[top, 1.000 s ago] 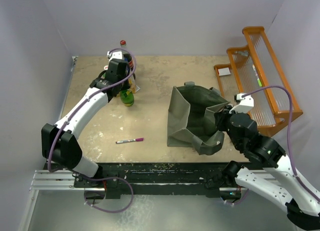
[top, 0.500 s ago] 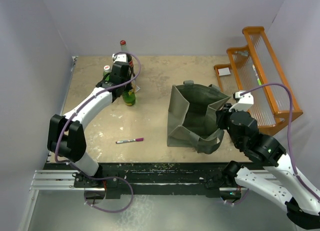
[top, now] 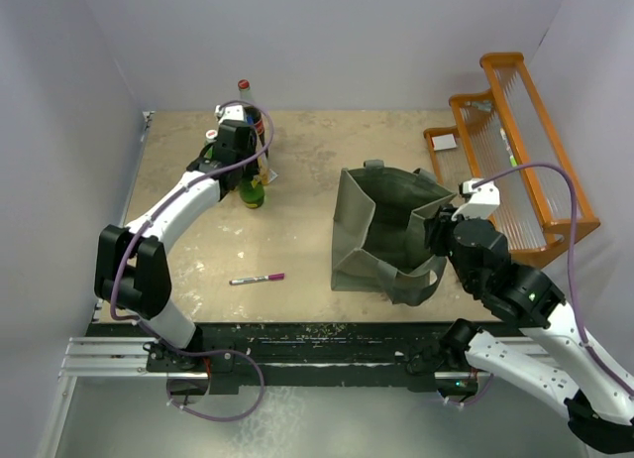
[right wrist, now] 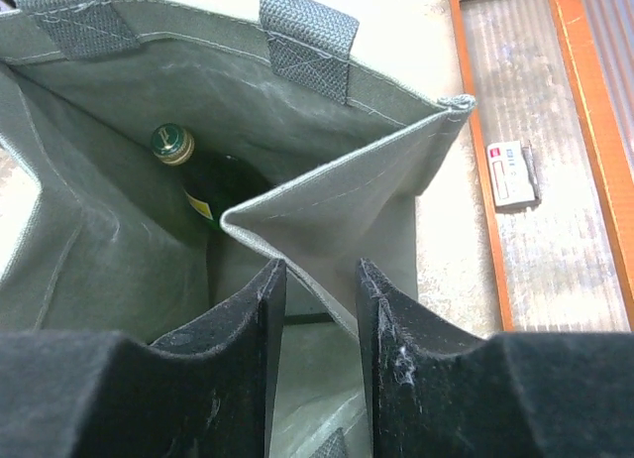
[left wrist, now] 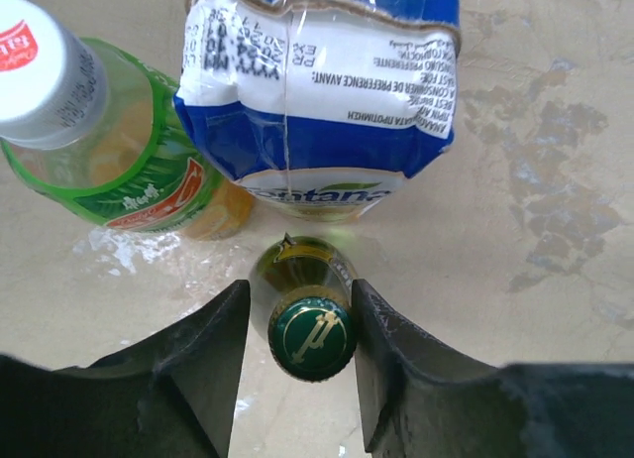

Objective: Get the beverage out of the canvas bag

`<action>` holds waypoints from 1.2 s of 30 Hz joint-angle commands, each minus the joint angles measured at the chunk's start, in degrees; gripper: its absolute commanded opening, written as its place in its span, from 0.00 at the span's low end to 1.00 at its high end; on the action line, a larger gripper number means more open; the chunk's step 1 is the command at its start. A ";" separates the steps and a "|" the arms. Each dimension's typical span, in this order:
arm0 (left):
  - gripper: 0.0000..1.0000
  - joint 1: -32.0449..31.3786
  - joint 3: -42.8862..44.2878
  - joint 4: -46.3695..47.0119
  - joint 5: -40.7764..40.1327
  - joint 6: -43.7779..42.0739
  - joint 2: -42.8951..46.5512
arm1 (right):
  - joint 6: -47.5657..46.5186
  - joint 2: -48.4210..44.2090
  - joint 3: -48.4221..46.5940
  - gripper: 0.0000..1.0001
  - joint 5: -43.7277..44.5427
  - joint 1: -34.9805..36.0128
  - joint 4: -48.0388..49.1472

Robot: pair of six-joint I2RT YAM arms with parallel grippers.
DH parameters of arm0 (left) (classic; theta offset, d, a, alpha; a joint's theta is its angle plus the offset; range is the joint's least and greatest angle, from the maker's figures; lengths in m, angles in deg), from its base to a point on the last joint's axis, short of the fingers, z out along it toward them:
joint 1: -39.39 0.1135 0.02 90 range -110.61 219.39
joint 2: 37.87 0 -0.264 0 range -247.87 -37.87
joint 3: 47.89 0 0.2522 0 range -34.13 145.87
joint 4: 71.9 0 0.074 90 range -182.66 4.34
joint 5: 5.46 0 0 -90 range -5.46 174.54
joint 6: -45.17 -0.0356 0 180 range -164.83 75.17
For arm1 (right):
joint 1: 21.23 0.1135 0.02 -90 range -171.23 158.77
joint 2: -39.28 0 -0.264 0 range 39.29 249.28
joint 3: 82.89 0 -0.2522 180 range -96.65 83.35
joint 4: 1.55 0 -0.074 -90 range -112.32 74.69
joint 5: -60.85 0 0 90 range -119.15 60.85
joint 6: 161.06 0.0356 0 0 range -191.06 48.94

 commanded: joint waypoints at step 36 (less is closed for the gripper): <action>0.82 -26.30 32.19 -2.50 27.66 1.22 -0.30 | -0.88 10.49 -4.01 0.60 0.90 -0.70 -0.78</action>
